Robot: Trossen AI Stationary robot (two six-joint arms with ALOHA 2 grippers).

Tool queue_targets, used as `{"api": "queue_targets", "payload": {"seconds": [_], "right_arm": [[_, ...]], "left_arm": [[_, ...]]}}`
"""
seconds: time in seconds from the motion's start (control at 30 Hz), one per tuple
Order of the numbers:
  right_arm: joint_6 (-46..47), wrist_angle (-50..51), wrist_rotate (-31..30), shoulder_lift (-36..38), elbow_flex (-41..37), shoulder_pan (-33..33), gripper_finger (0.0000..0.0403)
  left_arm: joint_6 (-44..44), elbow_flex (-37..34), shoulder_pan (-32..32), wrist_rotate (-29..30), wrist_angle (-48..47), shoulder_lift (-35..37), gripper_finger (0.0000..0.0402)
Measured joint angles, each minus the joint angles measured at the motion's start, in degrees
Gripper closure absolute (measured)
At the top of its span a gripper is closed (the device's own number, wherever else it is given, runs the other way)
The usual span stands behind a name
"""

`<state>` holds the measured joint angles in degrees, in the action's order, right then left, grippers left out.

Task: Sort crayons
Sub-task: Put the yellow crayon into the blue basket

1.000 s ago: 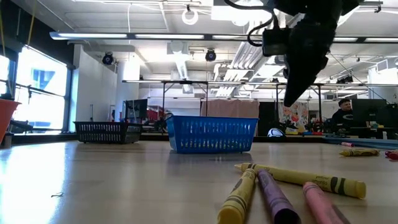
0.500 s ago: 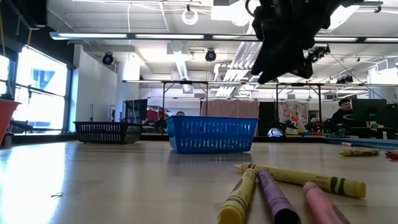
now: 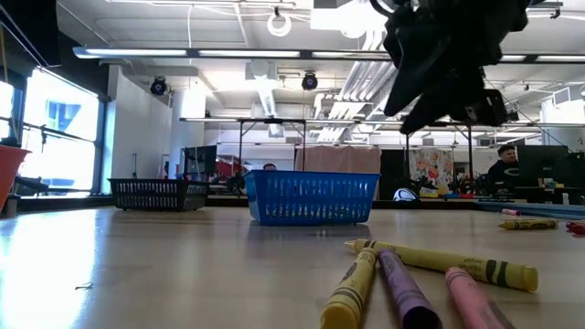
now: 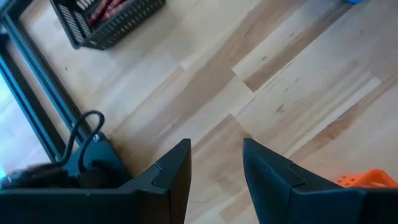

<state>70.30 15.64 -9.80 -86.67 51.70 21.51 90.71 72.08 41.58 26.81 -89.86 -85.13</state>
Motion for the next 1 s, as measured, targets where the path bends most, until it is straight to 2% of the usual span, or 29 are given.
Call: {"api": "queue_targets", "payload": {"seconds": [0.13,0.23,0.33,0.5,0.6,0.77,1.0], "right_arm": [[1.2,0.0,3.6,-2.5,1.6,1.4,0.0295],[-3.2,1.0,5.8,-4.5,5.1,1.6,0.0295],[-8.0,6.3,8.7,-7.2,9.5,1.2,0.0295],[-8.7,13.7,9.2,-8.0,14.7,-1.8,0.0295],[-8.6,16.5,8.6,-9.5,17.1,-2.2,0.0295],[-4.8,16.8,9.9,-16.2,24.1,-0.4,0.0295],[-7.9,25.5,13.0,-27.8,38.7,1.6,0.0295]], "left_arm": [[-0.4,-1.4,-0.9,0.6,-0.2,3.2,0.0273],[-0.9,-2.1,-1.7,1.8,-0.1,5.6,0.0273],[-0.8,-2.1,-2.8,3.8,0.2,7.9,0.0273],[-1.2,-2.1,-3.7,4.0,2.1,11.4,0.0273],[-4.5,-2.1,-3.5,4.2,2.1,12.6,0.0273],[-9.1,-2.1,-2.3,6.8,1.8,14.7,0.0273],[-15.7,-2.1,-1.0,9.4,1.6,17.5,0.0273]]}}
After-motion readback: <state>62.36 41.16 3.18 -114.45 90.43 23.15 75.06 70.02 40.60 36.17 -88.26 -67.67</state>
